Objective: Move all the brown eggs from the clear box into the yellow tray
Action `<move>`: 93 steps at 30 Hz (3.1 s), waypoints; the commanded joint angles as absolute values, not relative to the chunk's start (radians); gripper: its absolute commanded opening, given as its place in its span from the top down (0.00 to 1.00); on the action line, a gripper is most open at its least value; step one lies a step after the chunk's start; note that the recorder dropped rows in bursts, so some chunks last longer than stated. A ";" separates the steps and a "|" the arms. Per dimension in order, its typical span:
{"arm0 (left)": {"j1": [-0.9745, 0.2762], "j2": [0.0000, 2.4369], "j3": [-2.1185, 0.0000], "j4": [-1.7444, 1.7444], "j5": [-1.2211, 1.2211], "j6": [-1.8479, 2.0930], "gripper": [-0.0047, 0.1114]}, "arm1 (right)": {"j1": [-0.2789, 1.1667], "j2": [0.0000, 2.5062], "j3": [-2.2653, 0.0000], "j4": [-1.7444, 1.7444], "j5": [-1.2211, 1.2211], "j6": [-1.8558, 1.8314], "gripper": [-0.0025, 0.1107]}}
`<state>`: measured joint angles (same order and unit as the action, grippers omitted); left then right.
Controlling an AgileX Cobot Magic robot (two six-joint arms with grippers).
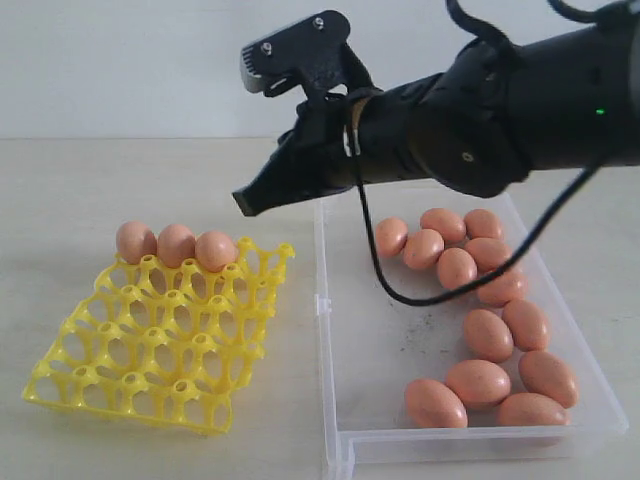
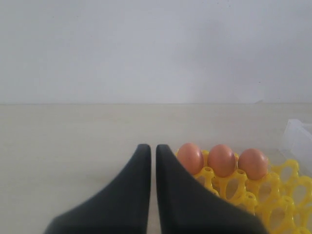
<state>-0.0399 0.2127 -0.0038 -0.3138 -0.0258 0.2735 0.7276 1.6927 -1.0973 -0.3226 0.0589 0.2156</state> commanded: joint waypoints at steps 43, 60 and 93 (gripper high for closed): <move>-0.045 0.216 0.000 -0.319 -0.035 0.279 0.93 | 0.727 1.108 -0.274 -1.599 0.405 1.628 0.98; -0.045 0.216 0.000 -0.319 -0.036 0.279 0.93 | 0.729 0.346 -0.193 -1.744 0.421 2.071 0.98; -0.045 0.216 0.000 -0.319 -0.035 0.279 0.93 | 0.779 0.086 -0.291 -1.744 -0.131 1.436 0.98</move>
<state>-0.0399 0.2127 -0.0038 -0.3138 -0.0258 0.2735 0.7451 0.1103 -0.2858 -1.7440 -0.1466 1.3788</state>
